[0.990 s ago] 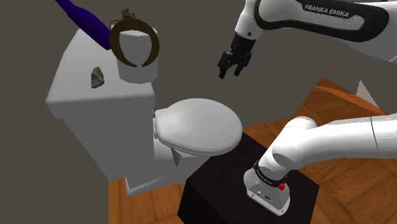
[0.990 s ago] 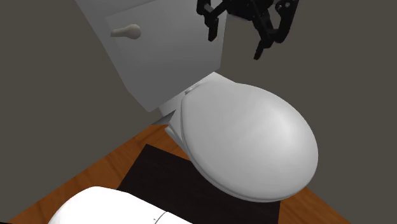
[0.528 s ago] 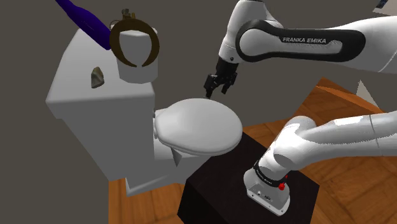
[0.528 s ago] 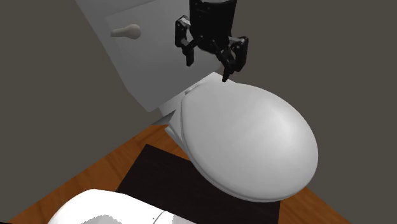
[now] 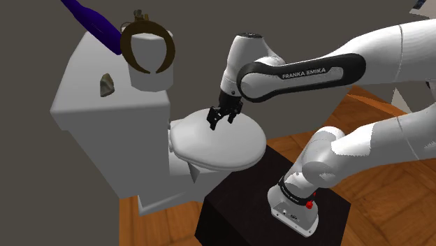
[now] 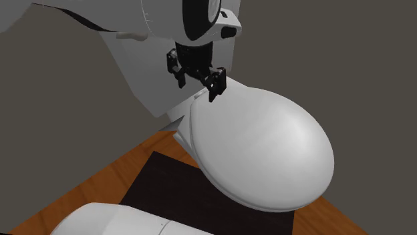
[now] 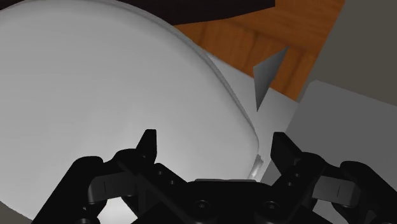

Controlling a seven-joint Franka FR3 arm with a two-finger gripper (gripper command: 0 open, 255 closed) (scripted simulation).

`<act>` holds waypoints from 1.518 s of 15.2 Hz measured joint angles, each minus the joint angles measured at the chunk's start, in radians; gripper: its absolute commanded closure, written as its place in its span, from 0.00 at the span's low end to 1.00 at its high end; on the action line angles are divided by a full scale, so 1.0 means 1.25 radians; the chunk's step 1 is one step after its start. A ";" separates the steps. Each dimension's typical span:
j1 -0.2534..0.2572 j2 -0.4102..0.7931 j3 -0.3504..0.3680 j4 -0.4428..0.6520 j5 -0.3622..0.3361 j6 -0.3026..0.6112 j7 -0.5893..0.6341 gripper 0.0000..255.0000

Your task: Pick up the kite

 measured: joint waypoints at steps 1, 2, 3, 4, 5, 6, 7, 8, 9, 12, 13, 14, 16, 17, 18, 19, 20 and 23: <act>0.006 0.020 0.012 -0.011 0.005 0.030 0.009 0.00; 0.011 0.033 0.022 -0.022 0.011 0.054 0.017 0.00; 0.016 0.062 0.036 -0.029 0.015 0.088 0.028 0.00; 0.022 0.078 0.047 -0.034 0.020 0.109 0.038 0.00; 0.024 0.114 0.061 -0.032 0.021 0.142 0.049 0.00; 0.028 0.140 0.073 -0.041 0.024 0.177 0.058 0.00; 0.030 0.170 0.085 -0.038 0.023 0.203 0.070 0.00; 0.033 0.192 0.096 -0.041 0.023 0.228 0.081 0.00; 0.037 0.216 0.109 -0.044 0.023 0.255 0.094 0.00; 0.035 0.320 0.150 -0.036 -0.002 0.347 0.145 0.00; 0.034 0.358 0.164 -0.033 -0.017 0.380 0.168 0.00; 0.035 0.385 0.176 -0.031 -0.032 0.403 0.192 0.00; 0.030 0.445 0.187 -0.017 -0.076 0.444 0.234 0.00; 0.029 0.467 0.189 -0.015 -0.093 0.462 0.251 0.00; 0.027 0.485 0.188 -0.016 -0.109 0.480 0.262 0.00; 0.027 0.504 0.187 -0.014 -0.128 0.495 0.277 0.00; 0.027 0.517 0.185 -0.014 -0.142 0.507 0.289 0.00; 0.031 0.559 0.172 -0.008 -0.191 0.539 0.324 0.00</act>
